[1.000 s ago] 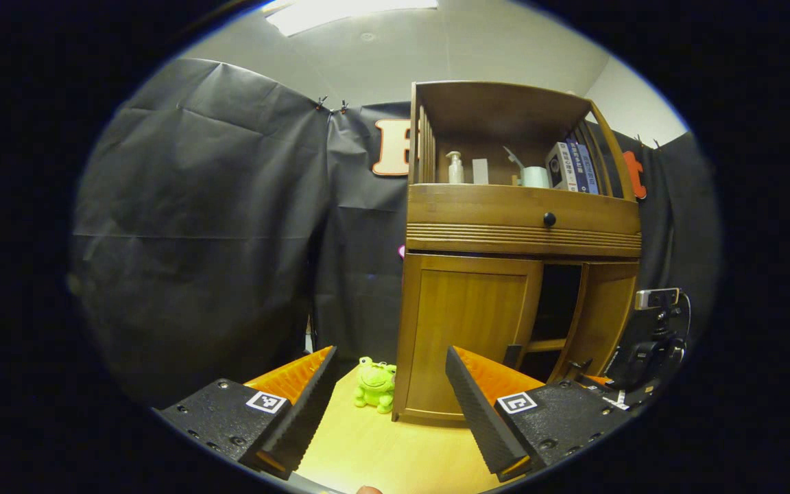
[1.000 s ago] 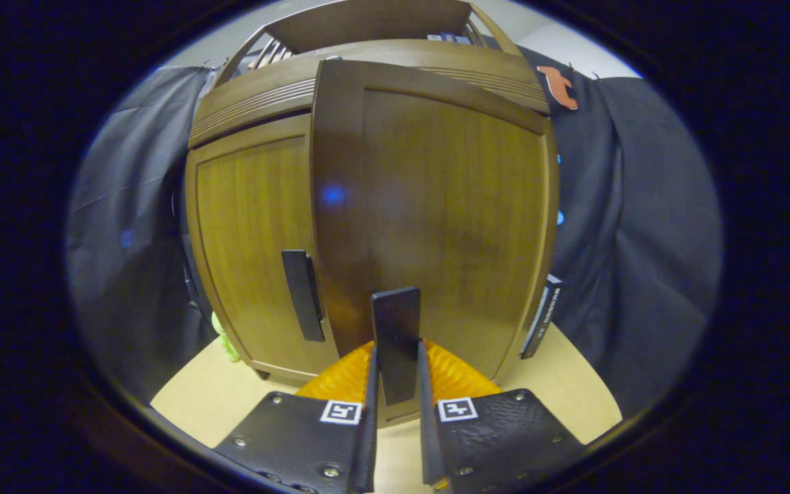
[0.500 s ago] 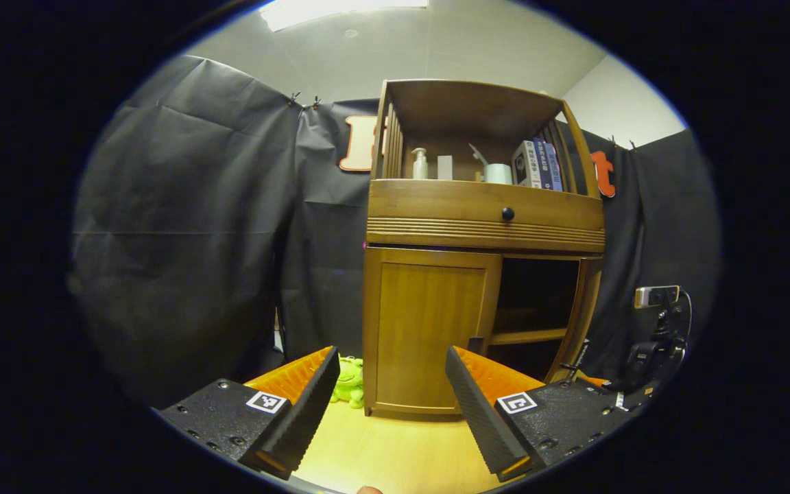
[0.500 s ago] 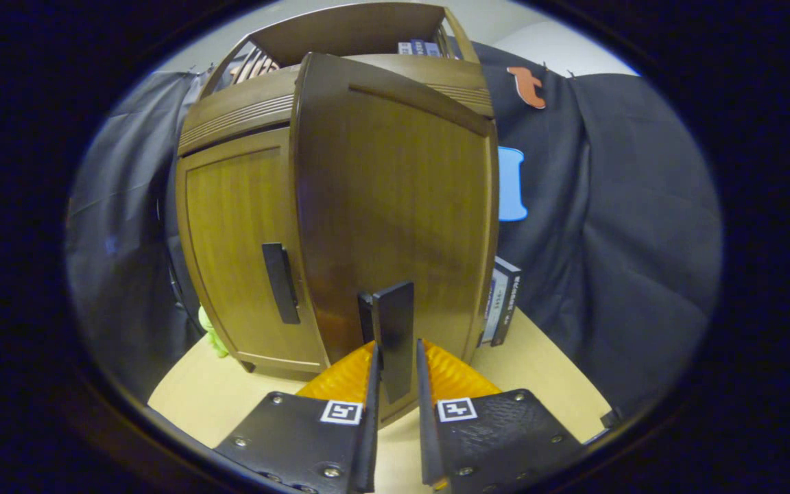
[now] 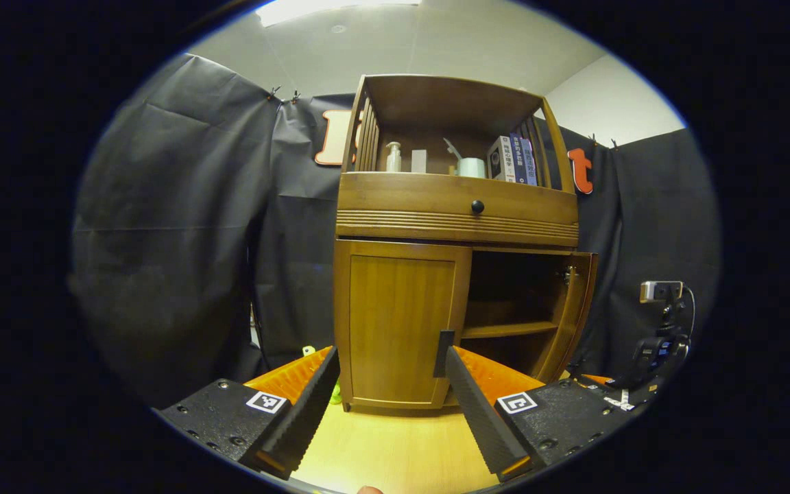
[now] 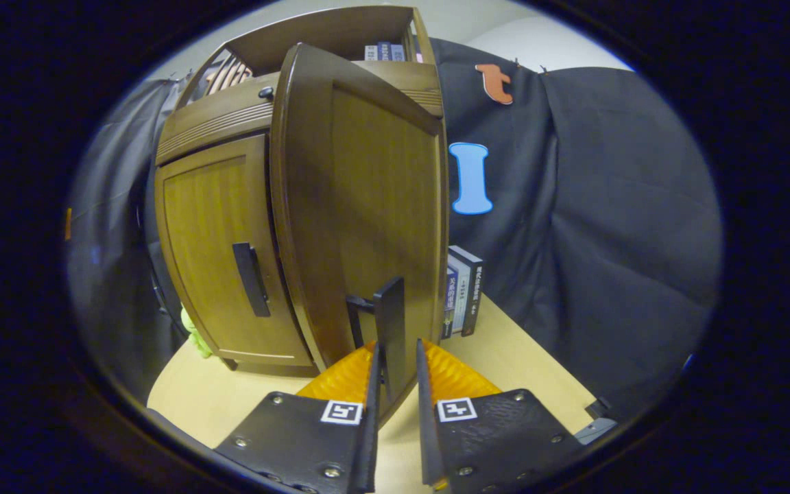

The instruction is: Open the right door of the double-door shoe cabinet with the right hand, and open the left door with the left hand.

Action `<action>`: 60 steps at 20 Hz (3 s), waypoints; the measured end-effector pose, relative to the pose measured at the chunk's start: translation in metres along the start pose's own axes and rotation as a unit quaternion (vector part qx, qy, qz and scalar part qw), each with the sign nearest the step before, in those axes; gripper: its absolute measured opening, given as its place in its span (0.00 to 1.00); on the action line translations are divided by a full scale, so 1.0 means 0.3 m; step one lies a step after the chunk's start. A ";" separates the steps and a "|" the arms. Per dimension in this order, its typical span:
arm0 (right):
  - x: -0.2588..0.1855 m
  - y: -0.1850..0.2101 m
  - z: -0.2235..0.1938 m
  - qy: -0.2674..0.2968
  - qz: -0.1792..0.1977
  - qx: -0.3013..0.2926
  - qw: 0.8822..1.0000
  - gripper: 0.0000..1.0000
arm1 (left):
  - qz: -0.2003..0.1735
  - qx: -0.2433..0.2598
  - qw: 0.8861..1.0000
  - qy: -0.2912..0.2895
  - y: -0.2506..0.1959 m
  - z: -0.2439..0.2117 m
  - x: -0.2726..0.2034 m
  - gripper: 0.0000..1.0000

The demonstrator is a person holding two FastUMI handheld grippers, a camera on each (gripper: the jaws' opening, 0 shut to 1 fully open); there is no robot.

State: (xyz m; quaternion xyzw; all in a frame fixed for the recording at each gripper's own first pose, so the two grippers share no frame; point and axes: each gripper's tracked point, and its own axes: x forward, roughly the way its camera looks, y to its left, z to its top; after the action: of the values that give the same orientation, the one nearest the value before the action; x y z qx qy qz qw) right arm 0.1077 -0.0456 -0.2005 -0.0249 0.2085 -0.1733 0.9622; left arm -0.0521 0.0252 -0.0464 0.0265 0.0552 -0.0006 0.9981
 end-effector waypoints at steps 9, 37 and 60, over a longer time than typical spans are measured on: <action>-0.030 -0.064 -0.017 0.018 -0.042 0.036 0.998 0.26 | -0.031 0.001 0.999 0.008 -0.073 -0.021 0.005 0.92; -0.159 -0.539 0.089 -0.041 -0.181 0.032 0.982 0.92 | -0.127 -0.002 0.991 0.051 -0.304 -0.161 0.269 0.92; -0.469 -0.695 0.151 -0.083 -0.270 0.029 0.959 0.97 | -0.049 0.028 0.987 0.152 -0.233 -0.553 0.941 0.76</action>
State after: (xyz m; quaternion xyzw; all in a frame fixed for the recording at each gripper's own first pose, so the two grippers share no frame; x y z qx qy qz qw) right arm -0.0611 -0.1939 -0.0790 -0.0661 0.1086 -0.4299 0.8939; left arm 0.2099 -0.0352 -0.2459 0.0511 0.2079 -0.0469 0.9757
